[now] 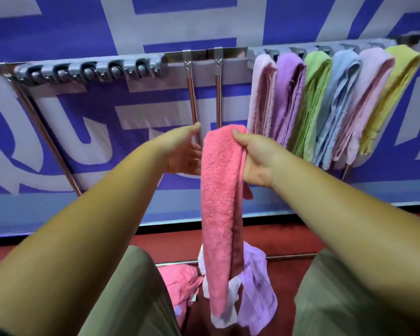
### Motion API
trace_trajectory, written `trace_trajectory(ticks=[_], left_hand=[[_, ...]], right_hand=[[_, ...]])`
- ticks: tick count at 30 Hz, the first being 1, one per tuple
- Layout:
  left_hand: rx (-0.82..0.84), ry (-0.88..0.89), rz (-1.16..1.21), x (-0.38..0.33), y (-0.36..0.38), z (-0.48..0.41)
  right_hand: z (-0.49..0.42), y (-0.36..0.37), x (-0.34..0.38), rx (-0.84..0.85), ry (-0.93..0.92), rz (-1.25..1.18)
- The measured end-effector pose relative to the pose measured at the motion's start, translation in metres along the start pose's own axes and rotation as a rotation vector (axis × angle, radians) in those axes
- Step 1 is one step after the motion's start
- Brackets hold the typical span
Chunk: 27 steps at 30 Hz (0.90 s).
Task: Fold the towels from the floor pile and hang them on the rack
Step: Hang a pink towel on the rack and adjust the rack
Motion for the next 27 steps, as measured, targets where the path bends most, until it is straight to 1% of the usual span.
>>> trace_trajectory(ticks=[4, 6, 9, 11, 12, 15, 19, 21, 23, 27], left_hand=[[-0.142, -0.022, -0.224, 0.056, 0.018, -0.014], [-0.114, -0.046, -0.364, 0.078, 0.031, -0.015], [0.026, -0.146, -0.703, 0.108, 0.047, -0.028], [0.068, -0.162, -0.86, 0.12, 0.056, -0.043], [0.061, -0.137, -0.917, 0.123, 0.061, -0.051], [-0.038, -0.035, -1.103, 0.136, 0.069, -0.078], [-0.154, -0.011, -1.132, 0.165, 0.068, -0.115], [-0.185, -0.009, -1.146, 0.176, 0.069, -0.13], [-0.181, -0.02, -1.161, 0.179, 0.071, -0.141], [-0.098, -0.163, -1.14, 0.174, 0.067, -0.151]], right_hand=[[-0.023, -0.025, -0.026, -0.173, -0.015, -0.044], [-0.038, -0.039, -0.04, -0.212, -0.032, -0.081], [-0.059, -0.058, -0.055, -0.258, -0.059, -0.099], [-0.071, -0.067, -0.063, -0.26, -0.081, -0.119], [-0.077, -0.071, -0.065, -0.258, -0.086, -0.13], [-0.093, -0.079, -0.073, -0.25, -0.098, -0.183], [-0.114, -0.089, -0.086, -0.254, -0.116, -0.223], [-0.124, -0.091, -0.088, -0.25, -0.126, -0.267], [-0.134, -0.091, -0.085, -0.26, -0.147, -0.294], [-0.151, -0.104, -0.084, -0.29, -0.163, -0.27]])
Point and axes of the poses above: each hand's wrist, its own z-axis away from the middle knuckle, its own y-axis out of the palm, x = y × z, the point moved 2 cm from there along -z, towards the middle knuckle, and after that the axes turned 7 degrees about -z, right-handed, at the moved point
